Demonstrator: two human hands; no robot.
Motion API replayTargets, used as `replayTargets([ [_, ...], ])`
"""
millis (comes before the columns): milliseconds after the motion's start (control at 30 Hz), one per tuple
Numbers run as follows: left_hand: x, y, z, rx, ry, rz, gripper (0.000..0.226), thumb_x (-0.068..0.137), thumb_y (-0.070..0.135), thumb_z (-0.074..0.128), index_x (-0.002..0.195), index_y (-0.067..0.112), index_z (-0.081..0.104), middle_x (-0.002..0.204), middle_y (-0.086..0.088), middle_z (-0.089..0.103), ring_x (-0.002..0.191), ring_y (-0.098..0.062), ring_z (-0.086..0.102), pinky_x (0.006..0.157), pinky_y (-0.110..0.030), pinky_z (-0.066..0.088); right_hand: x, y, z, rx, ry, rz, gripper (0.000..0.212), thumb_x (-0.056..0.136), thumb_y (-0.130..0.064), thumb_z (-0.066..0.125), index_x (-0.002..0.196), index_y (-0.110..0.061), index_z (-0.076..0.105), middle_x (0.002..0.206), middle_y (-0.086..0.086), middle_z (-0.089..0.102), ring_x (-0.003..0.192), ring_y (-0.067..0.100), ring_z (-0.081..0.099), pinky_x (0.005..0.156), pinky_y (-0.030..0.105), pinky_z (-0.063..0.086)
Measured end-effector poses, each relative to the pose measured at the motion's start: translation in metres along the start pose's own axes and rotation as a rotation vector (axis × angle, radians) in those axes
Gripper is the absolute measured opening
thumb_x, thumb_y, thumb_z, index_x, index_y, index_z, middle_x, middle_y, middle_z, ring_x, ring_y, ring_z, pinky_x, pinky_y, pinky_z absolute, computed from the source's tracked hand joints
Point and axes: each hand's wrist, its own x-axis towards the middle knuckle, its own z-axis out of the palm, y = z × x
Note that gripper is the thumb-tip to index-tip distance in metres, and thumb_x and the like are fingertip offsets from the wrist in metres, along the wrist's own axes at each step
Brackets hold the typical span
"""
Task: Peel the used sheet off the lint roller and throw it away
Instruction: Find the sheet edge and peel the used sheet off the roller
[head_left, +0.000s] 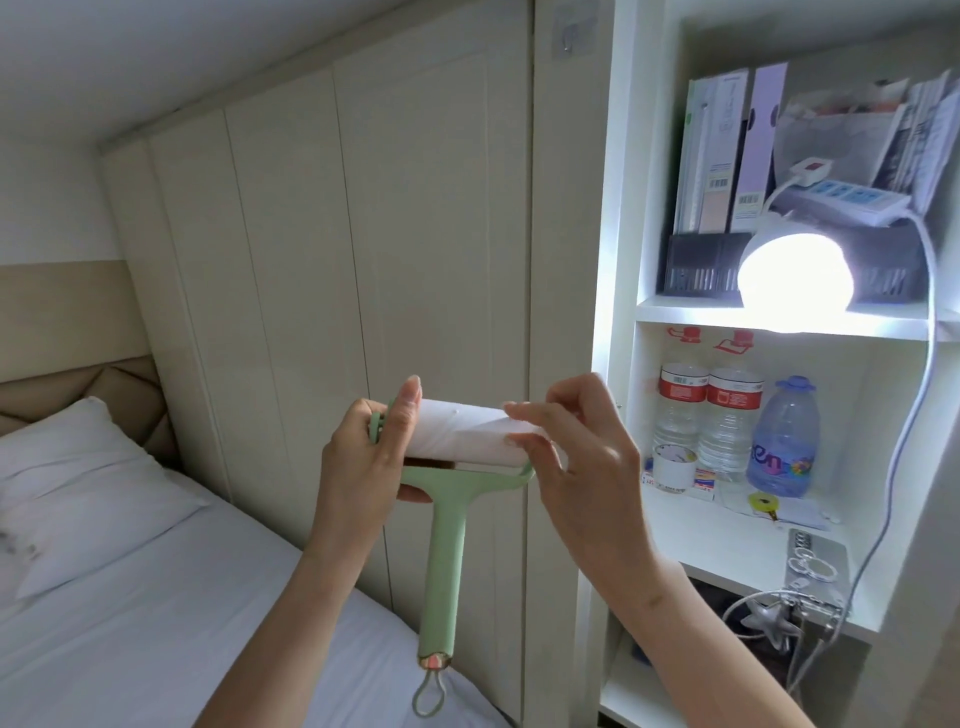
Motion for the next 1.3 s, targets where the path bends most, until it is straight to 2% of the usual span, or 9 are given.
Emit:
replayTargets([
  [333, 0.0, -0.006, 0.0, -0.097, -0.147, -0.094, 0.079, 0.061, 0.072, 0.052, 0.094, 0.0, 0.058, 0.073, -0.009, 0.061, 0.054, -0.007, 0.065, 0.046, -0.024, 0.052, -0.001, 0.003, 0.005, 0.08, 0.006, 0.053, 0.006, 0.074, -0.004, 0.071, 0.07, -0.002, 0.067, 0.079, -0.002, 0.046, 0.066, 0.014, 0.048, 0.065, 0.006, 0.034],
  [467, 0.0, -0.012, -0.002, -0.267, -0.348, -0.121, 0.095, 0.042, 0.074, 0.072, 0.109, 0.007, 0.062, 0.087, -0.007, 0.072, 0.075, -0.009, 0.072, 0.062, -0.025, 0.058, -0.001, 0.003, 0.007, 0.106, 0.077, 0.077, 0.011, 0.074, 0.0, 0.07, 0.066, -0.001, 0.063, 0.072, 0.007, 0.053, 0.06, 0.017, 0.051, 0.062, 0.006, 0.035],
  [567, -0.004, -0.017, -0.004, -0.347, -0.499, -0.139, 0.062, 0.055, 0.044, 0.082, 0.107, 0.013, 0.067, 0.094, -0.002, 0.076, 0.09, -0.014, 0.071, 0.082, -0.028, 0.058, 0.001, 0.002, 0.006, 0.141, 0.118, 0.115, 0.014, 0.073, 0.002, 0.071, 0.063, -0.002, 0.061, 0.069, 0.009, 0.054, 0.06, 0.014, 0.048, 0.06, 0.007, 0.034],
  [633, -0.007, -0.016, -0.004, -0.36, -0.566, -0.127, 0.035, 0.069, 0.02, 0.074, 0.103, 0.017, 0.07, 0.098, -0.002, 0.076, 0.095, -0.014, 0.07, 0.082, -0.024, 0.056, 0.002, 0.002, 0.005, 0.176, 0.138, 0.137, 0.017, 0.072, 0.003, 0.071, 0.061, -0.002, 0.059, 0.066, 0.009, 0.053, 0.059, 0.01, 0.045, 0.058, 0.006, 0.034],
  [700, -0.009, -0.019, -0.005, -0.352, -0.627, -0.134, 0.036, 0.072, 0.009, 0.068, 0.107, 0.016, 0.069, 0.104, -0.004, 0.075, 0.101, -0.017, 0.069, 0.081, -0.025, 0.055, 0.004, 0.001, 0.005, 0.199, 0.154, 0.162, 0.018, 0.071, 0.003, 0.071, 0.06, -0.002, 0.059, 0.064, 0.01, 0.053, 0.058, 0.011, 0.044, 0.057, 0.005, 0.034],
  [867, -0.016, -0.026, -0.001, -0.364, -0.676, -0.227, 0.037, 0.081, 0.016, 0.062, 0.118, 0.01, 0.063, 0.115, -0.016, 0.07, 0.107, -0.031, 0.066, 0.084, -0.042, 0.056, 0.005, 0.0, 0.004, 0.231, 0.15, 0.237, 0.019, 0.071, -0.002, 0.073, 0.059, -0.003, 0.059, 0.063, 0.009, 0.055, 0.059, 0.013, 0.048, 0.054, 0.006, 0.036],
  [1000, -0.022, -0.029, 0.005, -0.321, -0.612, -0.248, 0.037, 0.081, 0.03, 0.065, 0.113, 0.012, 0.065, 0.106, -0.012, 0.074, 0.094, -0.023, 0.07, 0.081, -0.032, 0.054, 0.004, -0.001, 0.003, 0.293, 0.121, 0.29, 0.017, 0.073, -0.006, 0.072, 0.063, -0.006, 0.059, 0.07, 0.006, 0.054, 0.062, 0.014, 0.05, 0.055, 0.008, 0.038],
  [1167, -0.023, -0.024, 0.008, -0.418, -0.559, -0.248, 0.047, 0.085, 0.036, 0.055, 0.119, 0.004, 0.06, 0.106, -0.02, 0.073, 0.098, -0.035, 0.07, 0.088, -0.043, 0.054, 0.004, -0.003, -0.001, 0.352, 0.079, 0.306, 0.01, 0.074, -0.013, 0.071, 0.068, -0.01, 0.063, 0.095, -0.003, 0.061, 0.065, 0.013, 0.058, 0.047, 0.036, 0.055],
  [1300, -0.024, -0.021, 0.009, -0.451, -0.552, -0.227, 0.043, 0.088, 0.035, 0.048, 0.115, 0.004, 0.06, 0.1, -0.021, 0.074, 0.087, -0.038, 0.072, 0.078, -0.042, 0.059, 0.004, -0.006, -0.003, 0.386, 0.083, 0.356, 0.014, 0.076, -0.007, 0.066, 0.075, -0.021, 0.064, 0.08, -0.007, 0.07, 0.067, 0.02, 0.067, 0.059, 0.035, 0.057],
])
